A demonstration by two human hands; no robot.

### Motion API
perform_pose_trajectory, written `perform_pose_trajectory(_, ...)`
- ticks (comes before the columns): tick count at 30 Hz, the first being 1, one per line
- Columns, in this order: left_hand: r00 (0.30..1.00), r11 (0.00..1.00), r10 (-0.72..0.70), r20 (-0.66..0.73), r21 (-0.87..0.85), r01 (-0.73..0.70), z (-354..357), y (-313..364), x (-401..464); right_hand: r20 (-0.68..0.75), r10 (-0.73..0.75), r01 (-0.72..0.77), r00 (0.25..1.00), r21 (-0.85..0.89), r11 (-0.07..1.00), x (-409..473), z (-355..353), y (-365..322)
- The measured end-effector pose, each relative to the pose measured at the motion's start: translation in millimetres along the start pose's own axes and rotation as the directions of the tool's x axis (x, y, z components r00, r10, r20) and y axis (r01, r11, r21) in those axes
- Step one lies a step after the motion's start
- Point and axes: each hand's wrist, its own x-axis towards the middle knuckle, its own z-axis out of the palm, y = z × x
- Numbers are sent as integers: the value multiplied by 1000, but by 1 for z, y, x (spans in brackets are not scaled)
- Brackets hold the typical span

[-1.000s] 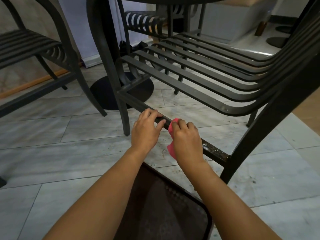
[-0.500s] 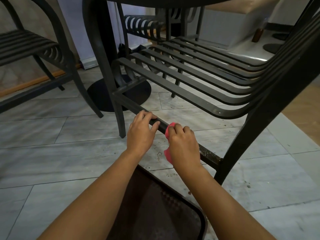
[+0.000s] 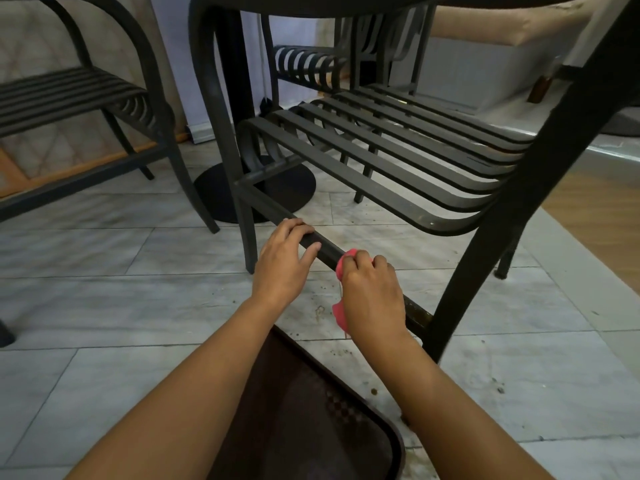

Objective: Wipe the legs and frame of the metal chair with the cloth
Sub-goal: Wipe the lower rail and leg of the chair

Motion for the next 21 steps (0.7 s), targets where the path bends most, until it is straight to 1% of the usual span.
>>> perform_pose_trajectory(3, 999, 999, 36, -25, -11, -36, -1, 3, -12, -38, -7, 10, 999, 87, 996, -5, -5, 6)
perform_pose_trajectory(7, 996, 996, 80, -36, -29, -81, 3, 8, -24, -135, 61, -29, 989, 225, 974, -27, -10, 15)
perform_pose_trajectory(12, 997, 995, 65, -35, -74, -68, 10, 17, -29, -203, 52, 2, 978, 258, 966, -49, -13, 18)
perform_pose_trajectory(15, 995, 992, 85, -52, -84, -90, 12, 21, -30, -181, 37, 6, 983, 233, 972, -41, -18, 16)
perform_pose_trajectory(18, 995, 992, 81, -50, -93, -85, 14, 23, -31, -112, 14, 5, 994, 168, 986, -21, -22, 11)
perform_pose_trajectory(21, 996, 993, 72, -46, -86, -76, 15, 22, -32, -64, -10, 20, 998, 150, 988, -7, -16, 5)
